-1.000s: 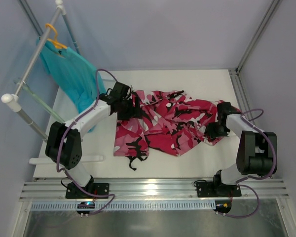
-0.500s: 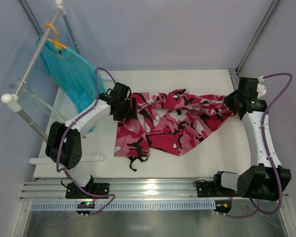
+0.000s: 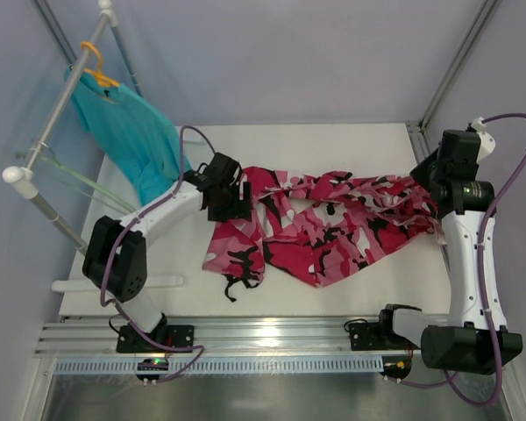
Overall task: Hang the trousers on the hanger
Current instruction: Fold the trousers
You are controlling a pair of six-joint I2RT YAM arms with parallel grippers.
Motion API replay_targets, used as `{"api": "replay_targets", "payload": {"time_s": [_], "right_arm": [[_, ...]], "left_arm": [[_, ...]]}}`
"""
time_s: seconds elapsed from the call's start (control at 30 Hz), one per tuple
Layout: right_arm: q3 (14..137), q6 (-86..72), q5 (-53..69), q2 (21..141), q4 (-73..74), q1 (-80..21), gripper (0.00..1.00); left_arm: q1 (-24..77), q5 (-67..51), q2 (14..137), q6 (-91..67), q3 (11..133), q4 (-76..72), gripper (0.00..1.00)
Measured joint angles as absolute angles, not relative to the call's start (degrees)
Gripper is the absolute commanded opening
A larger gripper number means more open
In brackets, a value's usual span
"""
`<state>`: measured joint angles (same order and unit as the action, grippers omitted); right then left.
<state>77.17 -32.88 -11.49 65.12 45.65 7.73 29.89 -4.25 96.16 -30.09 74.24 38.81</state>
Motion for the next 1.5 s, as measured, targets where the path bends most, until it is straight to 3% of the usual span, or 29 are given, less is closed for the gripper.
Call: {"api": "replay_targets", "payload": {"time_s": [0.37,0.43,0.5,0.53,0.63,0.87,1.1,1.4,1.47,1.5], "right_arm": [[74.96,-31.33,-10.76,63.92,43.9,7.73,0.04],[73.91,-31.18,-10.55,63.61,43.38,7.73,0.04],[73.28,-31.09,-10.31,63.55,43.22,7.73,0.04],[73.1,-31.03,-10.17,63.55,43.18,7.73,0.04],[73.01,-30.44,-10.13,63.51,43.0,7.73,0.04],[72.99,-29.93,-10.35,62.78,43.27,9.87,0.04],[72.44,-30.0,-8.91,60.03,44.05,12.51,0.04],[65.65,-30.22,-0.75,56.6,41.56,12.51,0.04],[65.17,-30.13,-0.27,56.53,41.71,12.51,0.04],[65.1,-30.06,-0.34,56.53,41.71,12.51,0.04]], "left_arm": [[29.78,-3.07,102.85,-33.19,71.55,35.9,0.74],[29.78,-4.23,104.81,-34.0,71.57,33.85,0.63],[29.78,-4.75,106.24,-34.74,72.1,33.3,0.43],[29.78,-4.86,107.13,-35.0,72.9,33.28,0.24],[29.76,-4.67,109.89,-34.48,77.41,35.18,0.0],[29.43,5.02,112.77,-28.14,101.89,47.83,0.0],[25.21,14.98,115.61,-21.85,132.33,51.4,0.0],[18.31,14.9,125.93,-18.83,133.75,41.32,0.0],[17.37,13.8,130.39,-18.87,134.63,40.84,0.06],[16.95,13.13,132.66,-18.98,135.15,40.86,0.24]]}}
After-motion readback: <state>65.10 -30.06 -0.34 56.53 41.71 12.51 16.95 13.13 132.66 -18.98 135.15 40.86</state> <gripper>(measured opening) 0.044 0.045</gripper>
